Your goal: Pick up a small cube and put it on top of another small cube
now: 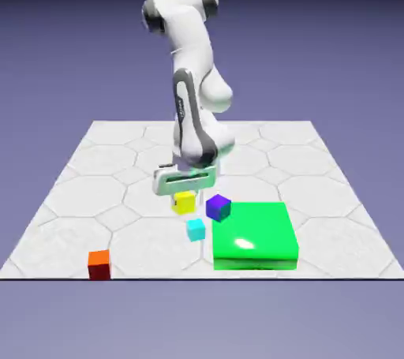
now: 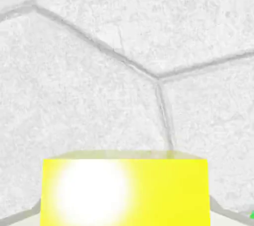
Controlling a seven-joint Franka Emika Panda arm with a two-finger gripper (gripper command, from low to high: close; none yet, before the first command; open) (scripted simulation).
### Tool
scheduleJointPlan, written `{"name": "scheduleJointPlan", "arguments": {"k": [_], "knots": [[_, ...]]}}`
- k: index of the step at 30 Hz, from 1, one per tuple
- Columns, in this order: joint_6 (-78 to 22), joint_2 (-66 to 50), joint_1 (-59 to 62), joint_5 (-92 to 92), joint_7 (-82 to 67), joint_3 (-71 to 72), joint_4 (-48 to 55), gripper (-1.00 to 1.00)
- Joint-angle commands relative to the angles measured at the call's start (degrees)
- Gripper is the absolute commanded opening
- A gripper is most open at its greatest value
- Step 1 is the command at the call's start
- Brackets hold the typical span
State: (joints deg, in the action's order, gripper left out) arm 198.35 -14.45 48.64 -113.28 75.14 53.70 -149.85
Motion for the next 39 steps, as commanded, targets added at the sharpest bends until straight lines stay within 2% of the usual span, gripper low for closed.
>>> {"name": "scheduleJointPlan", "arguments": {"k": [1,30,39], "knots": [[-1.6,0.9,-0.5,2.4,0.5,-0.8,0.0,-1.0],[-47.7,27.8,-16.4,74.7,17.6,-24.8,-0.1,-1.0],[-56.4,36.9,-25.7,97.1,23.7,-24.0,-5.7,-1.0]]}}
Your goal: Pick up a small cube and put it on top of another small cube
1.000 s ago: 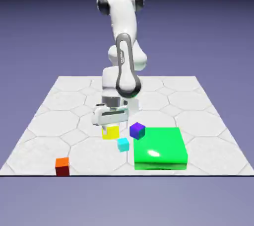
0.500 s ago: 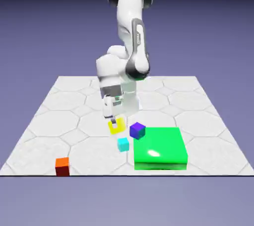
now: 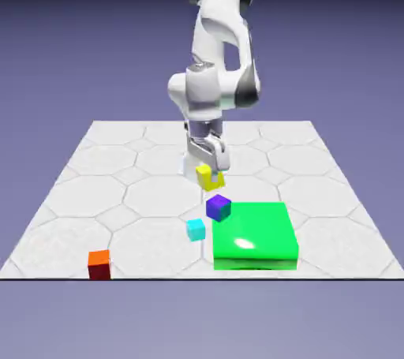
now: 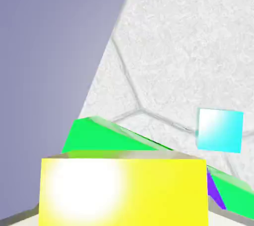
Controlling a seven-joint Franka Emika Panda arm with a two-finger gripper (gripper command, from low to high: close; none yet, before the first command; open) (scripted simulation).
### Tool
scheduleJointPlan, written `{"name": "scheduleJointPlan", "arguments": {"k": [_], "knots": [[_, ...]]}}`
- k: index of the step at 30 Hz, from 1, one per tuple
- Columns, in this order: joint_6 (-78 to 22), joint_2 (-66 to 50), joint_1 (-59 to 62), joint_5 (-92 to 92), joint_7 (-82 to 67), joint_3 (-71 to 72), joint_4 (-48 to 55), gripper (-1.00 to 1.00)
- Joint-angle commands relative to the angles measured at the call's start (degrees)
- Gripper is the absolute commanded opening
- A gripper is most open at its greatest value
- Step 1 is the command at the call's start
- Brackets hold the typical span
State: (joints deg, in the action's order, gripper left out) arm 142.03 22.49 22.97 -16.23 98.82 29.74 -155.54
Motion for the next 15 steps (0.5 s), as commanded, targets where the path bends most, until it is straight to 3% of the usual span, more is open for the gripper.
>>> {"name": "scheduleJointPlan", "arguments": {"k": [1,5,12,13,15], "knots": [[-1.0,1.0,-1.0,2.6,0.7,0.1,-0.6,-1.0],[-2.0,3.3,-4.0,7.8,2.3,1.9,-3.0,-1.0],[12.3,-9.5,1.3,17.0,9.4,5.6,-5.4,-1.0],[12.3,-9.5,1.3,17.0,9.4,5.6,-5.4,1.0],[10.0,-7.4,0.4,15.5,8.3,5.0,-5.0,1.0]]}}
